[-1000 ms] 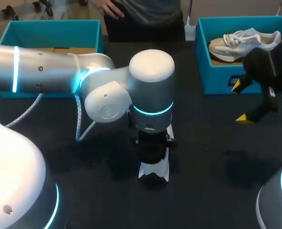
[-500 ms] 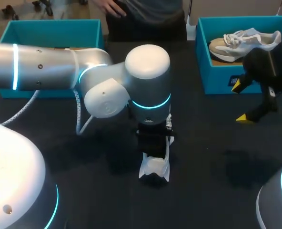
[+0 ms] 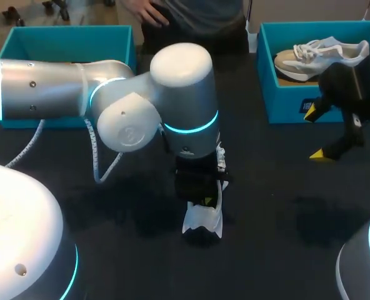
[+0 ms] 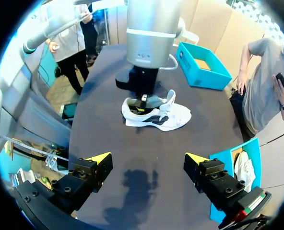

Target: Take the shoe out of the shoebox, open the shoe tongue, remove and reinsert the insole, then place the shoe into the shoebox

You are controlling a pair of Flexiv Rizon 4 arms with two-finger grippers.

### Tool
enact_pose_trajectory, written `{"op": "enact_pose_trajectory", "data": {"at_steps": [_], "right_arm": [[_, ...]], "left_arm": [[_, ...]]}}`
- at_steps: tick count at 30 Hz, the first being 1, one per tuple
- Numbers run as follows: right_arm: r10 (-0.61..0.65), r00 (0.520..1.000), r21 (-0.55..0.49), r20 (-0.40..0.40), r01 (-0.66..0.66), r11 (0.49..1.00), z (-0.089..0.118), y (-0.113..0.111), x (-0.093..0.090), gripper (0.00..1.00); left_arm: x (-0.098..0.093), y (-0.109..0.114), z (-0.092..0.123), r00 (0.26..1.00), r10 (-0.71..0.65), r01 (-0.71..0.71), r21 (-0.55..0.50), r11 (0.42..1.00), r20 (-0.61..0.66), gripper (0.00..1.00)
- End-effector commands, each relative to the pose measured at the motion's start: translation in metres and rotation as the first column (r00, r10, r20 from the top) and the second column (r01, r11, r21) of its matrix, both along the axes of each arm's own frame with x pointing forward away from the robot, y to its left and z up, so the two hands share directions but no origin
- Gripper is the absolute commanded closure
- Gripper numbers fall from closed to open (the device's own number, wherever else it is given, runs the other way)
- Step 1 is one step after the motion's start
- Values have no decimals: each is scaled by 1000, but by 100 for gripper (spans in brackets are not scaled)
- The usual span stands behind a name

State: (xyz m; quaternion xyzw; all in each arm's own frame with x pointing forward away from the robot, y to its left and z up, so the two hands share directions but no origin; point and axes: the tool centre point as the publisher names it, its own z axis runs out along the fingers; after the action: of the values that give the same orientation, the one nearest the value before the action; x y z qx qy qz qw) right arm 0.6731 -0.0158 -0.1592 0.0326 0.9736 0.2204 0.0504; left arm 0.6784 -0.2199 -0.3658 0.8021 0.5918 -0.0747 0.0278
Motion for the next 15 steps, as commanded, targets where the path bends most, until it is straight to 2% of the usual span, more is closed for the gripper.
{"op": "enact_pose_trajectory", "data": {"at_steps": [1,6,12,15], "right_arm": [[-1,1000,-3,-3,1,1000,-1,1,2,0],[-1,1000,-3,-3,1,1000,-1,1,2,0],[-1,1000,-3,-3,1,1000,-1,1,2,0],[-1,1000,-3,-3,1,1000,-1,1,2,0]], "left_arm": [[-3,-1,-14,999,-15,15,2,1000,-48,100],[-16,-3,-29,996,-51,52,16,999,-75,100],[-21,-4,-48,993,-53,57,34,998,-101,100],[-20,-4,-61,998,-26,30,52,998,-64,100]]}}
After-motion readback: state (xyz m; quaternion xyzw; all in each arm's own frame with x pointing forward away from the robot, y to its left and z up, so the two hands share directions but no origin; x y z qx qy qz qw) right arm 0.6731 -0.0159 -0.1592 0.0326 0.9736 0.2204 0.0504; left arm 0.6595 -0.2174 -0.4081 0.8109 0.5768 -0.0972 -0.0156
